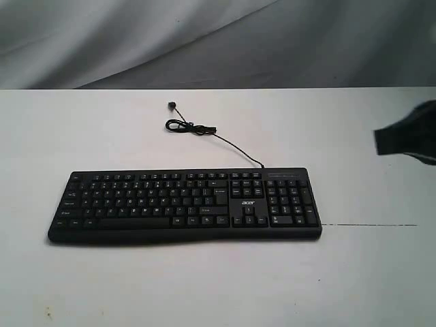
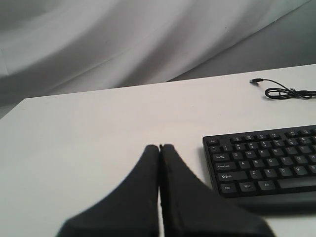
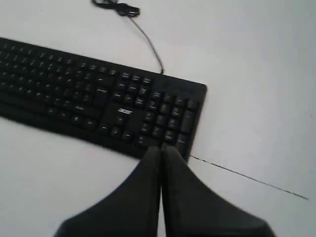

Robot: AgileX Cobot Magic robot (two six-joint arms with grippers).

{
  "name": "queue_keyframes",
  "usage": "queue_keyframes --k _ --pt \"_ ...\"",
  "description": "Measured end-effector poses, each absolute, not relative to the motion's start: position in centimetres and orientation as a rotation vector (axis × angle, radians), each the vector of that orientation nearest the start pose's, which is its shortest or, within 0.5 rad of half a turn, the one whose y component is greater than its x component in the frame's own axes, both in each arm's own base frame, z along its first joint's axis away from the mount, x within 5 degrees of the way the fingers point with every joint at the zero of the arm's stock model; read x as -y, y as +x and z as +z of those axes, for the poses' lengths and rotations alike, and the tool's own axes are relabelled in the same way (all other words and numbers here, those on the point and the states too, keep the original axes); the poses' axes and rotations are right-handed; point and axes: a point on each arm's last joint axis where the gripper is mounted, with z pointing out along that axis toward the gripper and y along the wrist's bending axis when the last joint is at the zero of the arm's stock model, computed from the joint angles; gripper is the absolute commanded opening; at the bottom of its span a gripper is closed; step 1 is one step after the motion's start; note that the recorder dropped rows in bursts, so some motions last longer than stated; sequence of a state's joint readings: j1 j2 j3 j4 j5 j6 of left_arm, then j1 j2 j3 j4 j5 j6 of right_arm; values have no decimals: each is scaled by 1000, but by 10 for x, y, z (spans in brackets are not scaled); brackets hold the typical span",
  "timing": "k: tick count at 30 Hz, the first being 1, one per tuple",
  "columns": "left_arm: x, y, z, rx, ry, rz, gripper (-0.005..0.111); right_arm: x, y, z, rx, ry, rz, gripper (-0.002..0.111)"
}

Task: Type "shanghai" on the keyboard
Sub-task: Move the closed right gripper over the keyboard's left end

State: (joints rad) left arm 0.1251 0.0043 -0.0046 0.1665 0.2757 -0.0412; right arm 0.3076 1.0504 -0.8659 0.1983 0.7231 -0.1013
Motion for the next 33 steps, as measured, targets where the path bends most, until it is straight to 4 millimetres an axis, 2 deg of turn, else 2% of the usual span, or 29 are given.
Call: queue_keyframes --k 3,7,10,16,23,29,33 --pt "-11 54 190 -1760 -38 217 0 -102 213 326 -2380 -533 400 0" --pt "-11 54 190 -1760 -38 217 0 -152 233 326 -2398 -769 558 0" --pt "-11 54 190 -1760 -38 217 0 -185 246 317 -2401 -893 605 0" --pt "-11 54 190 -1760 -38 217 0 -240 256 295 -2384 -1109 633 0" --pt "-11 54 190 -1760 -38 217 0 -290 263 272 -2350 -1229 685 0" --pt "-11 54 190 -1760 -38 217 0 -322 273 245 -2276 -1229 685 0" --pt "-11 54 190 -1760 -38 217 0 -335 279 228 -2220 -1215 676 0"
